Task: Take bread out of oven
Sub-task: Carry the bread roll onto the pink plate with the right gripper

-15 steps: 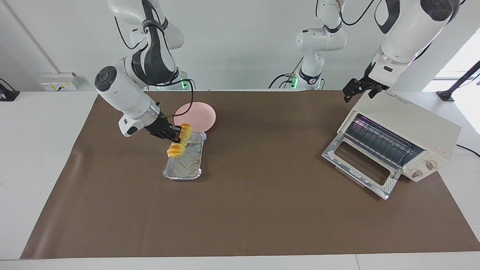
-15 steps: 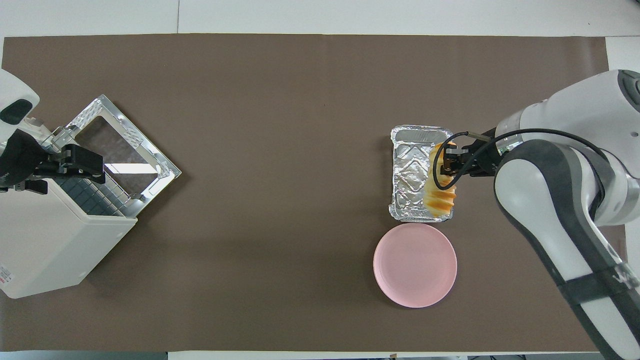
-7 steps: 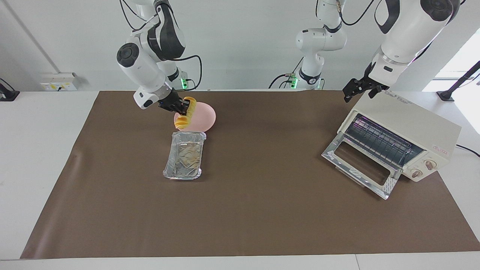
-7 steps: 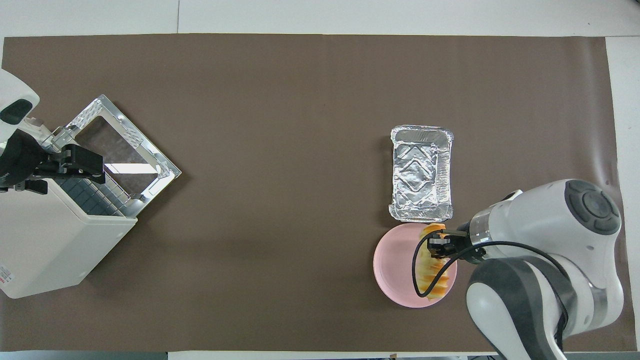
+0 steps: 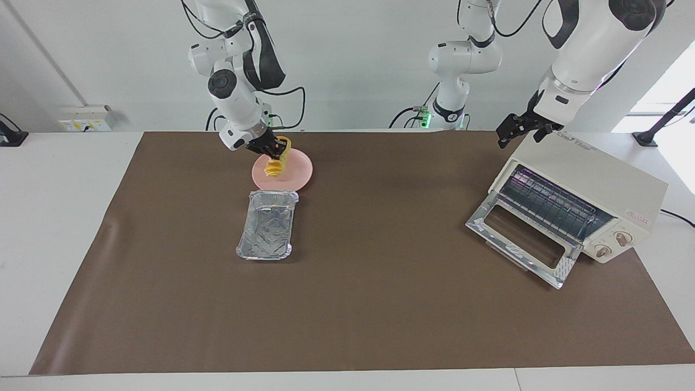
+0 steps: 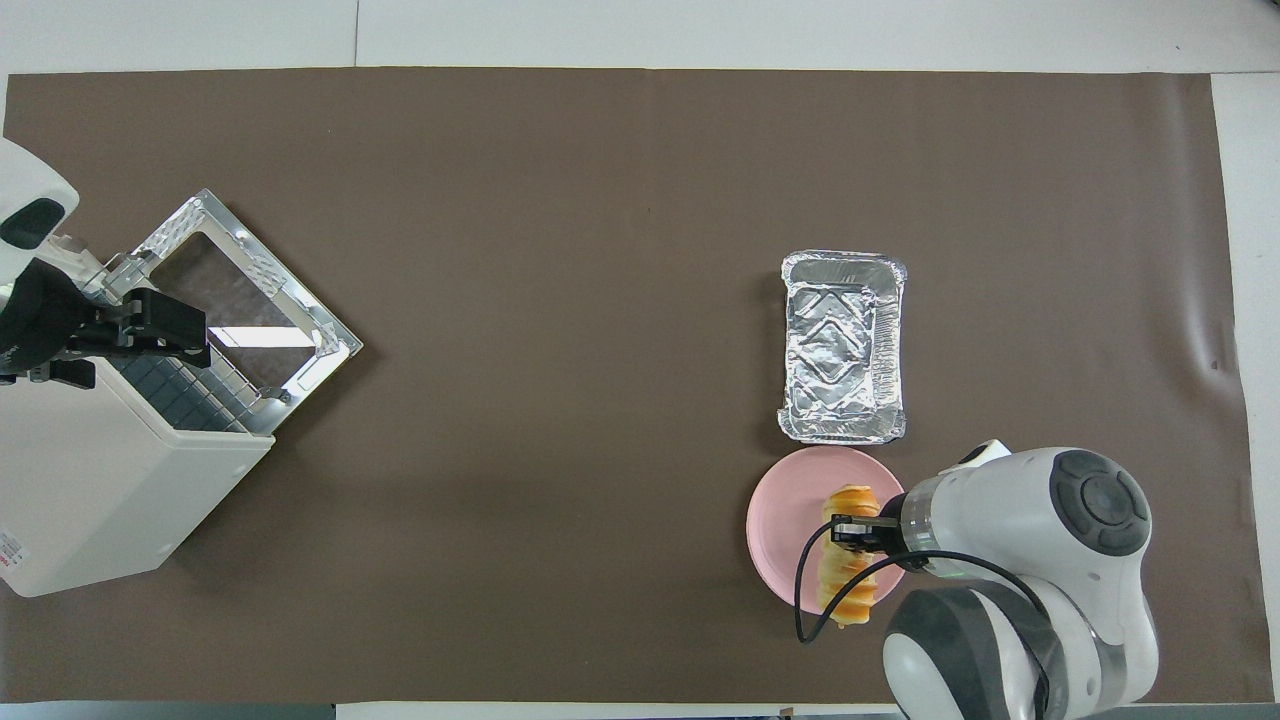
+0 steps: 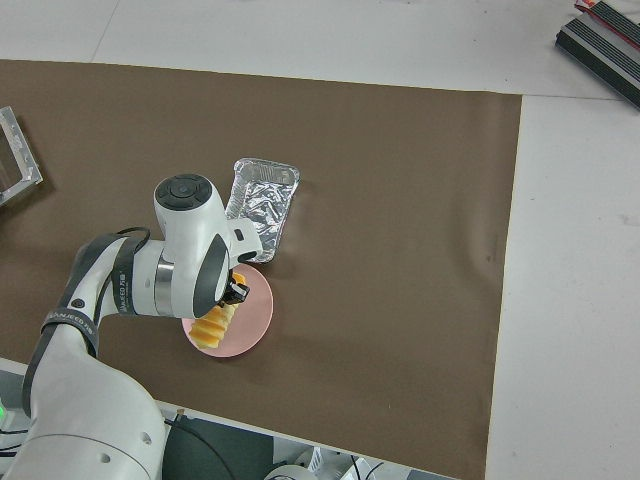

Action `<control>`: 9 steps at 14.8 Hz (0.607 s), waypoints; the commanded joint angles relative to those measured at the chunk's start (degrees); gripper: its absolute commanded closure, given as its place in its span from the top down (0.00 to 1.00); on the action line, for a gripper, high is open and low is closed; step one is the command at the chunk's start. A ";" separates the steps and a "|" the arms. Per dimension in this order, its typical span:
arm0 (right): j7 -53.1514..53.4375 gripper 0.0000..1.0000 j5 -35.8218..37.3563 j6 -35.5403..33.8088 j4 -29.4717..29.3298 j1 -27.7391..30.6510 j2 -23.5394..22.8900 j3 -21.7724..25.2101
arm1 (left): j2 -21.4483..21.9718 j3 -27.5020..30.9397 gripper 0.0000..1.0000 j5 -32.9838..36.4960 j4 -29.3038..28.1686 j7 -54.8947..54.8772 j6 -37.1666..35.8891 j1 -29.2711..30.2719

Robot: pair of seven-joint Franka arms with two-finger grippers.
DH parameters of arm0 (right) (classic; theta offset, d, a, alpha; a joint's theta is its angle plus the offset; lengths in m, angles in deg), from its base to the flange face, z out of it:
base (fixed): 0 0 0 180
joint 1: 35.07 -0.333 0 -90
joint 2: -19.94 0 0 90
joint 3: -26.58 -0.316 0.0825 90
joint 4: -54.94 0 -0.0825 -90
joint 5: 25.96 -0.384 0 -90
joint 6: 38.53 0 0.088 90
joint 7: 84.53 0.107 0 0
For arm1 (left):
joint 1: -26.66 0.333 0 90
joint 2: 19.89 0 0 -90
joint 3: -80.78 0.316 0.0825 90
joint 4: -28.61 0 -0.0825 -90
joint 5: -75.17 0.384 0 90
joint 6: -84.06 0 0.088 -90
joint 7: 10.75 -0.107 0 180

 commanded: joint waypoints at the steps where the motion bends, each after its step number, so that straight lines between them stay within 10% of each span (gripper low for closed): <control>1: 1.33 0.00 0.75 6.03 1.84 -1.70 -2.54 -0.06 | 0.84 0.01 1.00 -0.51 -0.62 -0.13 0.56 0.27; 8: 1.33 0.02 0.75 10.18 1.84 -2.94 -5.54 -0.06 | 0.84 0.01 1.00 -0.51 -0.53 -0.13 0.56 0.27; 9: 1.33 0.36 0.75 10.26 1.84 -2.85 -5.72 -0.06 | 0.84 0.10 1.00 -0.51 -0.53 -0.13 0.56 0.27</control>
